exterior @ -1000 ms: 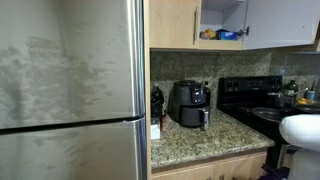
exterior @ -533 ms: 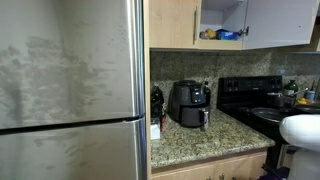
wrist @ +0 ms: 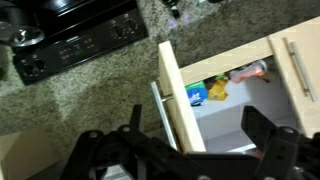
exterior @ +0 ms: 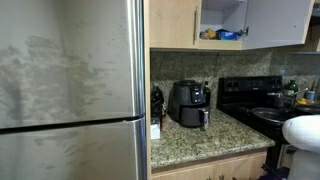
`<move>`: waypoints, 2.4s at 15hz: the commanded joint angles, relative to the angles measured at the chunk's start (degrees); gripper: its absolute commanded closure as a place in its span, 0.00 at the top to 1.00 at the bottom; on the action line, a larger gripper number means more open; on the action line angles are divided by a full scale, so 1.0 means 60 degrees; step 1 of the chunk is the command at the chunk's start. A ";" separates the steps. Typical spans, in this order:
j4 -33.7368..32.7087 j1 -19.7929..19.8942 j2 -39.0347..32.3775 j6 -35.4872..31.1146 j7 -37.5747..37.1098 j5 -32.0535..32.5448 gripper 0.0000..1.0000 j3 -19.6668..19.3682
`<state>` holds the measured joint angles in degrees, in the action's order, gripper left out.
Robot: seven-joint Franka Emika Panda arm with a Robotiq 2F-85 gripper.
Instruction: Open the right overhead cabinet door
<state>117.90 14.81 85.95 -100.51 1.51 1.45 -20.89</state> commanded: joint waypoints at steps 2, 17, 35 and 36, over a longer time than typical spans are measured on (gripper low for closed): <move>-0.1094 -0.1400 -0.0225 0.1199 -0.0255 -0.1221 1.00 0.1088; 0.0059 -0.3069 -0.5443 -0.7362 0.1144 -0.0971 1.00 0.3873; 0.0835 0.2619 -0.4664 -0.8568 -0.2160 0.2537 1.00 0.3555; 0.0867 0.3037 -0.4631 -0.8550 -0.2321 0.2748 1.00 0.3560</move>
<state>120.93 26.10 56.68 -150.33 -9.54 14.61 0.27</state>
